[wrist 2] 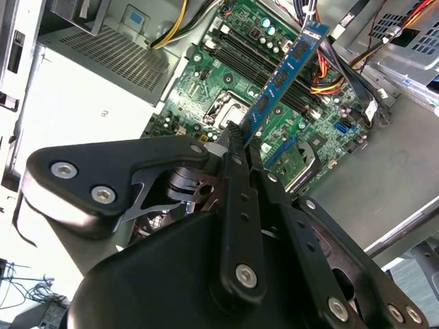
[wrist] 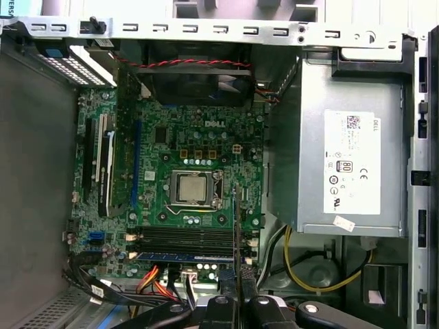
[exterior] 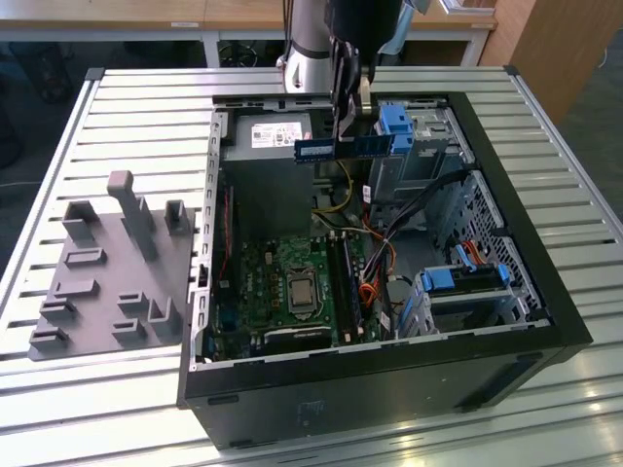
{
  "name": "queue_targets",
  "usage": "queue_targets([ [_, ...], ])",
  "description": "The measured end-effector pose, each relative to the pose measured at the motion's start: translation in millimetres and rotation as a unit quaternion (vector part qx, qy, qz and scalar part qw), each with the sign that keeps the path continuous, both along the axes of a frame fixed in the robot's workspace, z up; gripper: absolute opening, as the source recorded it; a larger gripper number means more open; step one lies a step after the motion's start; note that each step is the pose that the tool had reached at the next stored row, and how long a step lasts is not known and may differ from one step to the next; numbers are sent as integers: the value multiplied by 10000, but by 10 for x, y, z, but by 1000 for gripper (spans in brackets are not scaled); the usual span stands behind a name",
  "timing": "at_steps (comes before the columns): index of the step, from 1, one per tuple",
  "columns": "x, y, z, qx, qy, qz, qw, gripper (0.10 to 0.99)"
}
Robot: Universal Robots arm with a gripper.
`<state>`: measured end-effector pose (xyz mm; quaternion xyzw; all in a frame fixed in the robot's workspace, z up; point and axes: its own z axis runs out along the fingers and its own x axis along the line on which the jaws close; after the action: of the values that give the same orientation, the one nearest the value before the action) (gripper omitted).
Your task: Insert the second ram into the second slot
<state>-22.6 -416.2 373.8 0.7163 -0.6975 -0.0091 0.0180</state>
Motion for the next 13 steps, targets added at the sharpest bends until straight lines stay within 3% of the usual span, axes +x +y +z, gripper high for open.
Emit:
queue_targets([
  [13,0,-34,0,-41,0,0,10000,137],
])
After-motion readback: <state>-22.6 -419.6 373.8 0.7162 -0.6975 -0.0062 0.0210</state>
